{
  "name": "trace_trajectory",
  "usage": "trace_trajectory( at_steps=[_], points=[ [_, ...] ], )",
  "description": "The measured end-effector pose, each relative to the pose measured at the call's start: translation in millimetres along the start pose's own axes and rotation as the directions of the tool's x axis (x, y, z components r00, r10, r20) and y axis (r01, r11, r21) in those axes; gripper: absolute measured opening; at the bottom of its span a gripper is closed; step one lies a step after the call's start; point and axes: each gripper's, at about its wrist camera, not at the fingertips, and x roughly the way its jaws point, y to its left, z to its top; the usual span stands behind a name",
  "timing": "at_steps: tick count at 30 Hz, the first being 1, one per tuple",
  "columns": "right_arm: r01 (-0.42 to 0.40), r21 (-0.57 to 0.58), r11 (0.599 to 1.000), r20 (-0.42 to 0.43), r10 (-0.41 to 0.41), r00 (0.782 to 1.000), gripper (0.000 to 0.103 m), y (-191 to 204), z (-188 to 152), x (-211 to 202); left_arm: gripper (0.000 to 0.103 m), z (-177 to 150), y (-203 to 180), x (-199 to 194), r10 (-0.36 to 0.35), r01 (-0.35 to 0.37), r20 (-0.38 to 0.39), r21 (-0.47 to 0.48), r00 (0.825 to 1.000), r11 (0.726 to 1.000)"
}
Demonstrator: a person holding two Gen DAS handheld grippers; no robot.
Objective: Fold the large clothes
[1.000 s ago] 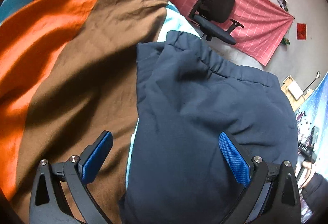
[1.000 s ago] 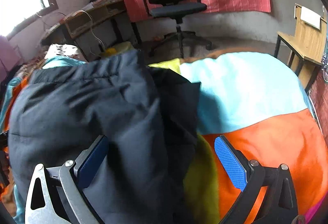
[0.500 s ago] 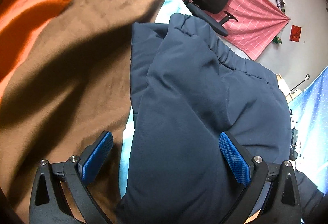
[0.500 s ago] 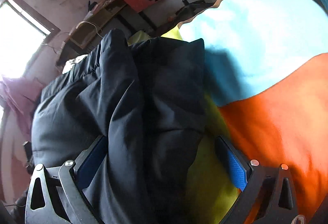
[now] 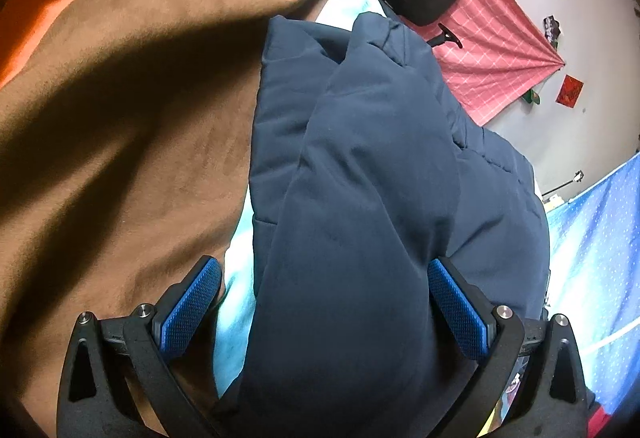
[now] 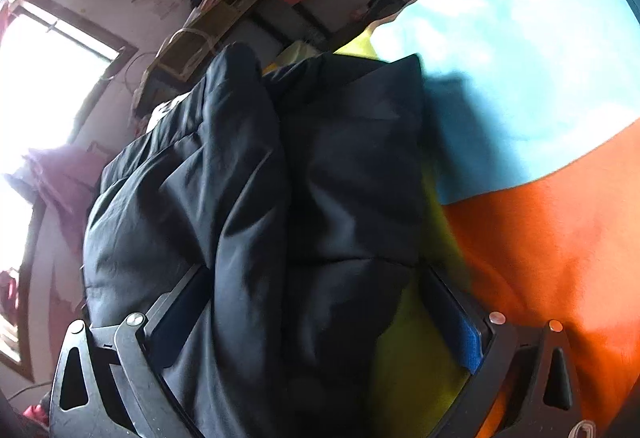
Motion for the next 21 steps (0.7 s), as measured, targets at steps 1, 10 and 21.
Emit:
trace_trajectory(
  at_steps=[1, 10, 21],
  points=[
    [-0.010, -0.008, 1.000, -0.014, 0.010, 1.000, 0.103, 2, 1, 2, 0.102, 0, 0, -1, 0.002, -0.002, 0.001, 0.003, 1.000, 1.000],
    [-0.090, -0.054, 0.994, -0.072, 0.086, 0.994, 0.103, 16, 5, 9, 0.102, -6, -11, -2, 0.015, -0.015, -0.008, -0.001, 1.000, 1.000],
    [-0.086, -0.078, 0.993, -0.046, 0.083, 0.996, 0.103, 17, -2, 11, 0.102, -23, -29, -5, 0.156, -0.156, 0.013, 0.026, 0.988, 0.987]
  ],
)
